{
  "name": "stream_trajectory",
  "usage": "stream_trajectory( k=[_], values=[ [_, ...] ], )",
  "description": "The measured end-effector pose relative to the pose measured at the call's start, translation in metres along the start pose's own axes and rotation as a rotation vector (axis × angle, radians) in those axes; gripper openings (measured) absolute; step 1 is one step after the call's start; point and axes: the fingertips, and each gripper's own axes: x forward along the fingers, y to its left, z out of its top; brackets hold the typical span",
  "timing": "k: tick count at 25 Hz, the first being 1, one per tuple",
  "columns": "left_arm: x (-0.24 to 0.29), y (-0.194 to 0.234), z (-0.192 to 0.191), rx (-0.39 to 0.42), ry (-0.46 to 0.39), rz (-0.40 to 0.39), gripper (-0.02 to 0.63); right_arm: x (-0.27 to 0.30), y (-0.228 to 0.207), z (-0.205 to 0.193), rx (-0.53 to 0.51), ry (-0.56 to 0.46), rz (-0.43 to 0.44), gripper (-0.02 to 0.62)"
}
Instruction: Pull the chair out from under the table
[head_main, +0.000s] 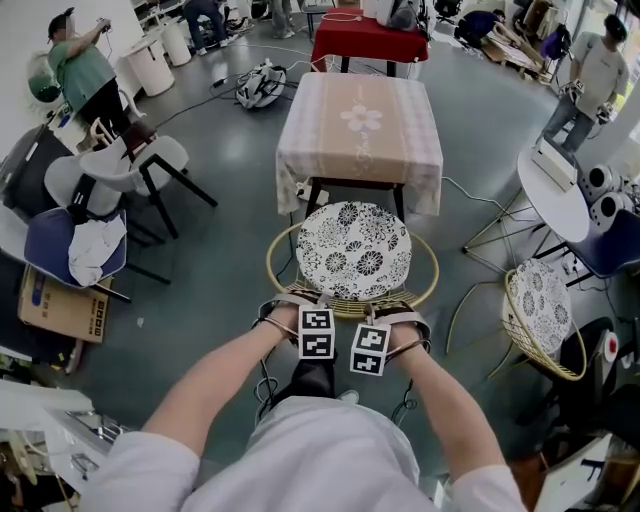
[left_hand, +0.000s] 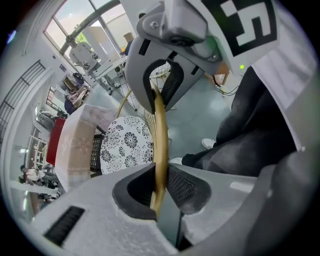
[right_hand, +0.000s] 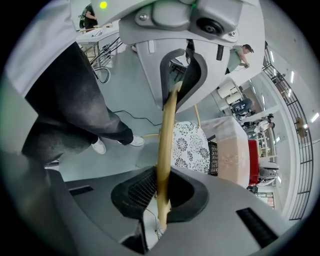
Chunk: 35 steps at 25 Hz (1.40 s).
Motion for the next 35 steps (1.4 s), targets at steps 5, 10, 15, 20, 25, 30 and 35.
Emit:
stream_trajectory(
  k=[5,10,15,20,25,30,35],
  values=[
    [-0.006,-0.021,0.004,-0.010,0.005,-0.001,0.055,-0.008,0.017,0.002,-0.011,-0.002,-0.003,0.035],
    [-0.010,-0.040,0.008,-0.020,0.001,0.017,0.055,-0.017,0.035,0.004,-0.022,-0.007,-0.002,0.035],
    [-0.015,-0.057,0.012,-0.022,0.007,0.002,0.055,-0.025,0.050,0.005,-0.025,-0.004,0.007,0.035],
    [-0.019,-0.073,0.013,-0.021,0.012,-0.016,0.055,-0.032,0.066,0.008,-0.024,-0.010,0.014,0.035],
    [-0.024,-0.087,0.013,-0.014,0.012,-0.022,0.055,-0.039,0.078,0.014,-0.021,-0.015,0.016,0.034],
    [-0.028,-0.102,0.015,0.000,0.015,-0.048,0.054,-0.045,0.091,0.015,-0.018,-0.011,0.026,0.034],
    [-0.030,-0.116,0.017,0.016,0.008,-0.062,0.054,-0.050,0.104,0.019,-0.012,-0.010,0.034,0.034]
  ],
)
